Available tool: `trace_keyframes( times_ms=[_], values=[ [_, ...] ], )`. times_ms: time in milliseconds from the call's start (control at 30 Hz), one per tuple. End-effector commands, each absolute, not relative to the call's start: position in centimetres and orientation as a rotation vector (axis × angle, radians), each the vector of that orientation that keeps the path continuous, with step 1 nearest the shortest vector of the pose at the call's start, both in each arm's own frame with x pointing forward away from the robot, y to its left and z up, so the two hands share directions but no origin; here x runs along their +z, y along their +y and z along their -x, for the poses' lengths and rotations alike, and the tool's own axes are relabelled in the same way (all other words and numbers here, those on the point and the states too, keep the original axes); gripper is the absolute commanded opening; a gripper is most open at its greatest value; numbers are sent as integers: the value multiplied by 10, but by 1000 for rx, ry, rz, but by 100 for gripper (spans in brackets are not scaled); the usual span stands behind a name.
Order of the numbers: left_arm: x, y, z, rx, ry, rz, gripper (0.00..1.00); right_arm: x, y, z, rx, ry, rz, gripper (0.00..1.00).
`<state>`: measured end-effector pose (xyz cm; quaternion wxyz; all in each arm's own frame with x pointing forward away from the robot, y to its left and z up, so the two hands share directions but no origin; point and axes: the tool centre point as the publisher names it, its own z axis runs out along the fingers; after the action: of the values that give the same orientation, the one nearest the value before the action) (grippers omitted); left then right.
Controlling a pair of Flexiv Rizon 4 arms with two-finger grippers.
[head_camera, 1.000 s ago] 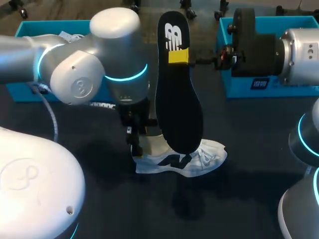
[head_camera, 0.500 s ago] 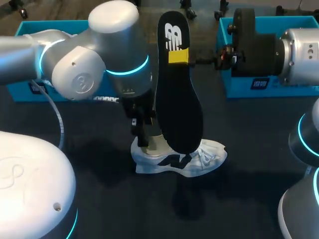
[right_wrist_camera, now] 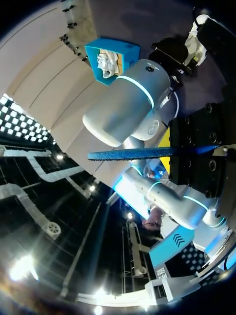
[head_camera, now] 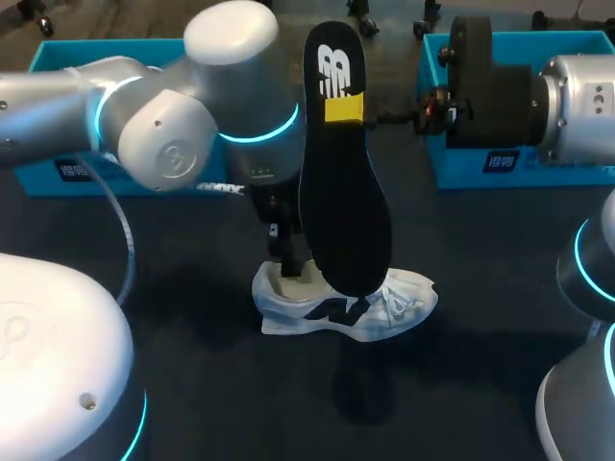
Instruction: Take the shoe out of the shoebox, open the shoe tongue, remove and reinsert the insole, then place the shoe into the shoebox
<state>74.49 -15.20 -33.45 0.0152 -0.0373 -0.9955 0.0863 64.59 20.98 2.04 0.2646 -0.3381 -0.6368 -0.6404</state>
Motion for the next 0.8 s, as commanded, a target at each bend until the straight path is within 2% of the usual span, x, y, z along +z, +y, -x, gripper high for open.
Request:
trace_keyframes(
  times_ms=[33, 567, 667, 733, 800],
  values=[
    [-359, -170, -756, 255, -3086, 117, 100, 21, 214, -647, -1730, -1721, 918, 0],
    [-384, -194, -752, 254, -3054, 104, 100, 21, 214, -647, -1730, -1721, 918, 0],
    [-386, -196, -752, 253, -3055, 97, 91, 21, 214, -647, -1730, -1721, 918, 0],
    [-388, -197, -752, 253, -3054, 95, 73, 21, 214, -647, -1730, -1721, 918, 0],
    [-389, -198, -750, 253, -3042, 98, 64, 21, 214, -647, -1730, -1721, 918, 0]
  ],
)
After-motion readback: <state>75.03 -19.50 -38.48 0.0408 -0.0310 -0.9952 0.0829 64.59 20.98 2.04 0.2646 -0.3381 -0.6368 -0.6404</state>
